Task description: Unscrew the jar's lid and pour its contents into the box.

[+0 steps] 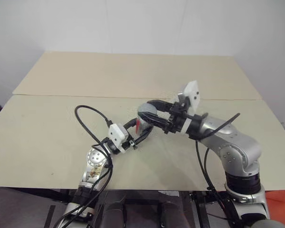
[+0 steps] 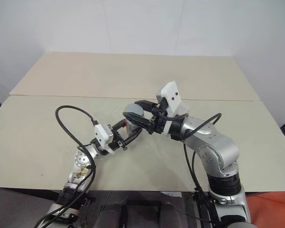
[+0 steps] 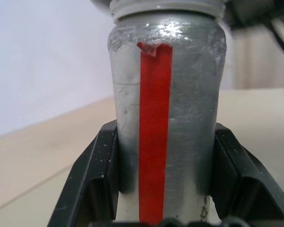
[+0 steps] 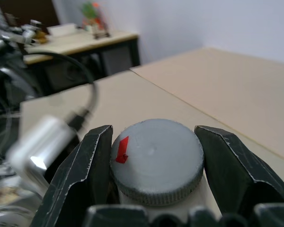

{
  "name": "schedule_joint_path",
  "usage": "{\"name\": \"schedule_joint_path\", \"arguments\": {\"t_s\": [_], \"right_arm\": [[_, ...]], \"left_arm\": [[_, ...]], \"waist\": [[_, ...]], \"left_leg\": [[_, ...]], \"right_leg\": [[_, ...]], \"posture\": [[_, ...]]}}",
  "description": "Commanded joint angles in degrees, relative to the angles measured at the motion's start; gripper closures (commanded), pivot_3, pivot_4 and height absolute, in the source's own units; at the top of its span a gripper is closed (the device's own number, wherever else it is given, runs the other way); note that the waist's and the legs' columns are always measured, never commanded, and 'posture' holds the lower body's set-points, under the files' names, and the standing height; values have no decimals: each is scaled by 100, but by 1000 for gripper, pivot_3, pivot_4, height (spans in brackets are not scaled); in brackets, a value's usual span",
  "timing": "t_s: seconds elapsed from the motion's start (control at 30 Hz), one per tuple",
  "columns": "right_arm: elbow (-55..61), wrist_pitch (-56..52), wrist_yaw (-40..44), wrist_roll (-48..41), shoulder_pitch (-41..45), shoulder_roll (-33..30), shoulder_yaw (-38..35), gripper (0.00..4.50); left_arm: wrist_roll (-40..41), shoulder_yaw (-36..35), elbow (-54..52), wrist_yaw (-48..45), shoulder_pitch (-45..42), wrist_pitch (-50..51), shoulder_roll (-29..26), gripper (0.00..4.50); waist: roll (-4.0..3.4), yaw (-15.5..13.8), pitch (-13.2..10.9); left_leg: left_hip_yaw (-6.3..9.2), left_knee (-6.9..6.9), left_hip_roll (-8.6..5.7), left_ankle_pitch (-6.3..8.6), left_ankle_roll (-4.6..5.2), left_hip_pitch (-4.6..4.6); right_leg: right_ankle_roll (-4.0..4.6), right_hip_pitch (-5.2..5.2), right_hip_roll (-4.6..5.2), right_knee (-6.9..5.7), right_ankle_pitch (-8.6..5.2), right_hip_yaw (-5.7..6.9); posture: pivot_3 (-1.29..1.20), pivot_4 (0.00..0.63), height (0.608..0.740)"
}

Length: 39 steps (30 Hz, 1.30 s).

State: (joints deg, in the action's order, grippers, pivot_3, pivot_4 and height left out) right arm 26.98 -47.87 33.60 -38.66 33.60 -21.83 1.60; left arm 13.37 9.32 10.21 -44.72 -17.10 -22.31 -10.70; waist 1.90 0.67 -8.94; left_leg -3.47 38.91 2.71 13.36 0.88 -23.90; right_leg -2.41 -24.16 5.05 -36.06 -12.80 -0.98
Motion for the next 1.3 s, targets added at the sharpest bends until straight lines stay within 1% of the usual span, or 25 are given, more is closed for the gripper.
{"name": "schedule_joint_path", "arguments": {"t_s": [0.03,0.1,0.2,0.37,0.43,0.53,0.67,0.77,0.87,0.93,1.1,1.17,1.2,1.27,1.3], "right_arm": [[81,301,441,-85,122,-236,-63,1769],[0,418,667,-45,139,-354,-42,1769],[-176,602,922,70,245,-512,-23,1769],[-393,747,1013,169,346,-879,-378,1769],[-411,839,884,411,191,-1134,-527,1769],[-401,754,449,763,-233,-1421,-791,1769],[-309,170,-115,1156,-1063,-1794,-885,1769],[-174,-253,-436,1234,-1665,-1820,-880,1769],[-89,-370,-706,1656,-2115,-1941,-521,1769],[-72,-477,-831,1851,-2222,-1985,-349,1769],[-108,-1030,-1109,1823,-2247,-1767,-415,1769],[-20,-1045,-1060,1763,-2314,-1765,-481,1057],[64,-1047,-998,1695,-2339,-1776,-538,860],[180,-1066,-964,1634,-2364,-1782,-618,216],[233,-1092,-978,1621,-2354,-1788,-665,29]], "left_arm": [[404,58,-358,-354,10,291,-48,2377],[604,57,-504,-522,15,489,-102,2377],[622,32,-526,-601,-4,528,-152,2377],[534,-55,-479,-506,28,482,-152,2377],[495,-80,-511,-423,62,483,-141,2377],[340,-115,-495,-251,85,420,-127,2377],[276,-198,-396,-50,-28,427,-83,2377],[224,-246,-234,64,-244,501,-35,2377],[115,-251,45,146,-568,464,34,2377],[97,-250,159,149,-728,484,60,2377],[-120,-219,549,135,-1143,518,1,2377],[-173,-238,744,131,-1297,470,-10,2377],[-212,-247,847,133,-1377,434,-20,2377],[-257,-266,1000,118,-1484,376,-25,2377],[-288,-272,1107,118,-1562,343,-31,2377]], "waist": [[0,-7,0],[0,0,0],[0,1,0],[0,-3,0],[0,-26,0],[0,-70,0],[0,-107,0],[0,-131,0],[0,-124,0],[0,-108,0],[0,-86,0],[1,-97,0],[1,-102,0],[1,-111,0],[1,-118,0]], "left_leg": [[0,0,0,0,0,0],[1,0,0,0,0,-2],[1,0,0,0,0,-2],[1,0,0,0,0,-2],[1,0,0,0,0,-4],[0,0,-2,0,0,-7],[0,1,-3,0,0,-12],[1,1,-4,0,0,-14],[1,4,-7,0,1,-15],[1,5,-8,0,1,-15],[4,4,-8,0,1,-15],[5,5,-8,0,1,-15],[5,6,-9,0,1,-15],[6,5,-9,0,1,-17],[7,5,-9,0,1,-19]], "right_leg": [[0,1,0,1,0,0],[0,-1,0,1,0,1],[0,-1,0,1,0,1],[0,-2,-1,2,0,1],[0,-1,0,3,0,1],[0,0,3,8,0,2],[0,-4,4,8,0,3],[0,-4,3,8,0,4],[-2,-4,5,7,1,2],[-4,-3,4,8,1,2],[-4,-4,1,9,1,1],[-6,-1,1,10,1,2],[-6,-1,2,10,1,2],[-7,-3,2,12,1,2],[-8,-4,2,12,1,2]], "posture": [[0,150,740],[0,150,740],[0,150,740],[0,150,740],[0,150,740],[0,150,740],[0,150,740],[0,150,740],[0,150,740],[0,150,740],[0,150,740],[0,150,740],[0,150,740],[0,150,740],[0,150,740]]}}
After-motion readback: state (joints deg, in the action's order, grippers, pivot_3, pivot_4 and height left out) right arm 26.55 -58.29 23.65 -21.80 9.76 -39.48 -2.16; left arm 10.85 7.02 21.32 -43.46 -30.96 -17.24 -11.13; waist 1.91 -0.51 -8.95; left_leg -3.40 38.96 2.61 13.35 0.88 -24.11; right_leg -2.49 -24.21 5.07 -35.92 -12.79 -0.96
